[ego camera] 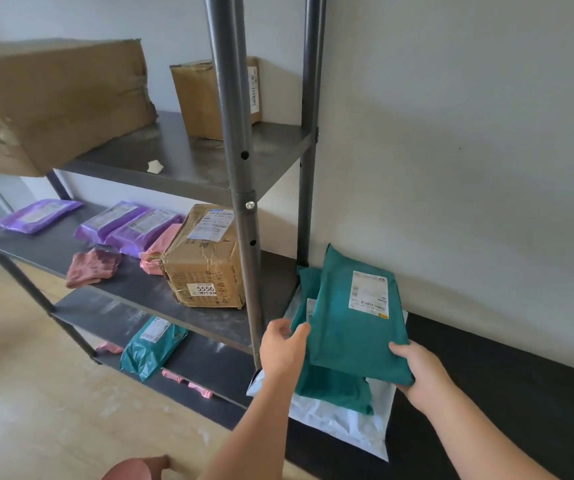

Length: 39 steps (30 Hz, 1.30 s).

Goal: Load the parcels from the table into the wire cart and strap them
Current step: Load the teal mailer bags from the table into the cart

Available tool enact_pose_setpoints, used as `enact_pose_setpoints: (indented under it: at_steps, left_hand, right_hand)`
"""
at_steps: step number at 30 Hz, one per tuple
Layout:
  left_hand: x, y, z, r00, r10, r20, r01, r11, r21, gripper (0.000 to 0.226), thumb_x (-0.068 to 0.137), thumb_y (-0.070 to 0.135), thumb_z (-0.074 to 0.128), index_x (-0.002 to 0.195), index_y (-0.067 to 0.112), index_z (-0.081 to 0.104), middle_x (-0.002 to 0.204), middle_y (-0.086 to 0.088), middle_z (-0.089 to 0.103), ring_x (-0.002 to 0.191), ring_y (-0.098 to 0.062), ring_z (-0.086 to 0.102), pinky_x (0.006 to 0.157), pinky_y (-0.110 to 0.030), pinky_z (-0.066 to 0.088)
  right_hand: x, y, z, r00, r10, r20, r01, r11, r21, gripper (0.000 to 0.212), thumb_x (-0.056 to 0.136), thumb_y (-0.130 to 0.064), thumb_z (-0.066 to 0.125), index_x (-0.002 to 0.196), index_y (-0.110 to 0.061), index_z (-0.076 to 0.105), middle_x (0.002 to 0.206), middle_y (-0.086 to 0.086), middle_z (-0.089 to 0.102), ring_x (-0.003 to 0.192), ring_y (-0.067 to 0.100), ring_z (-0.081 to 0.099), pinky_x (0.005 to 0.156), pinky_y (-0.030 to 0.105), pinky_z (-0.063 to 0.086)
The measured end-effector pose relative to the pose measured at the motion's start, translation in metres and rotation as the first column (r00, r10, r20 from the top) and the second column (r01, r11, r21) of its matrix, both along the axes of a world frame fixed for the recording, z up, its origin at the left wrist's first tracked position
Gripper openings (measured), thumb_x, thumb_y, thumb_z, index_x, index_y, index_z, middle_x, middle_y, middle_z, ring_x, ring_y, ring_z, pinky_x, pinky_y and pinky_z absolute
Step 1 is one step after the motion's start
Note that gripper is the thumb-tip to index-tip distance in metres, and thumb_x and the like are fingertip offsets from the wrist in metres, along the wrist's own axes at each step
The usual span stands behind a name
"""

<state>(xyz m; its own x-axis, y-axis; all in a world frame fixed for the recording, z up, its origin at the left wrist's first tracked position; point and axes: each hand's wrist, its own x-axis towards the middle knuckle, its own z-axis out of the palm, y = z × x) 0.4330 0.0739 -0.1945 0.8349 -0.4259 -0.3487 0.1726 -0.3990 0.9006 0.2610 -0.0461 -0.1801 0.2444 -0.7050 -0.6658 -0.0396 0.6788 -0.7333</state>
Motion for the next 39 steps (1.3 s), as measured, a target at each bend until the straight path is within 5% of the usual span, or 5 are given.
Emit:
enact_pose_setpoints:
  at_steps: [3,9,18,32,39]
  left_hand:
    - [-0.004,-0.011,0.007,0.984,-0.05,-0.171,0.033,0.995,-0.099,0.038,0.084,0.038,0.068,0.116,0.019,0.062,0.105,0.001,0.065,0.092,-0.014,0.063,0.08,-0.032,0.053]
    - [-0.031,-0.034,0.011,0.961,-0.227,-0.156,0.216,0.973,-0.083,0.056,0.085,0.039,0.07,0.133,0.019,0.051,0.113,0.002,0.057,0.098,-0.018,0.058,0.078,-0.028,0.044]
    - [-0.08,-0.052,0.003,0.861,-0.453,-0.232,0.425,0.891,-0.16,0.023,0.086,0.002,0.066,0.101,0.019,0.068,0.088,0.007,0.071,0.08,-0.011,0.067,0.059,-0.02,0.051]
    - [-0.241,-0.047,0.007,0.663,-0.707,-0.247,0.701,0.702,-0.127,0.024,0.092,0.001,0.058,0.107,0.019,0.066,0.102,-0.002,0.072,0.091,-0.02,0.07,0.083,-0.037,0.058]
    - [-0.367,-0.021,0.001,0.585,-0.751,-0.306,0.77,0.633,-0.082,0.025,0.089,-0.003,0.057,0.105,0.014,0.066,0.102,-0.007,0.073,0.092,-0.026,0.07,0.079,-0.037,0.058]
  right_hand:
    - [-0.014,0.0,0.004,0.999,0.032,-0.033,-0.033,0.999,-0.032,0.027,0.096,0.002,0.048,0.112,-0.015,0.061,0.108,0.014,0.068,0.099,0.034,0.064,0.078,0.044,0.053]
    - [-0.05,0.008,0.005,0.997,0.057,-0.058,-0.061,0.996,-0.062,0.04,0.091,0.012,0.04,0.115,-0.011,0.061,0.111,0.017,0.069,0.102,0.04,0.066,0.081,0.051,0.054]
    - [-0.11,0.035,-0.007,0.992,-0.094,-0.08,0.09,0.994,-0.06,0.046,0.084,0.015,0.037,0.118,-0.005,0.061,0.114,0.021,0.069,0.106,0.043,0.064,0.097,0.058,0.048]
    - [-0.271,0.068,-0.006,0.902,-0.431,0.009,0.43,0.899,-0.079,0.018,0.091,-0.002,0.063,0.107,-0.009,0.067,0.094,0.008,0.076,0.093,0.027,0.068,0.067,0.038,0.049]
    - [-0.393,0.114,-0.017,0.844,-0.537,-0.021,0.534,0.843,-0.068,0.018,0.093,0.001,0.059,0.107,-0.006,0.068,0.1,0.015,0.075,0.097,0.036,0.068,0.086,0.051,0.054]
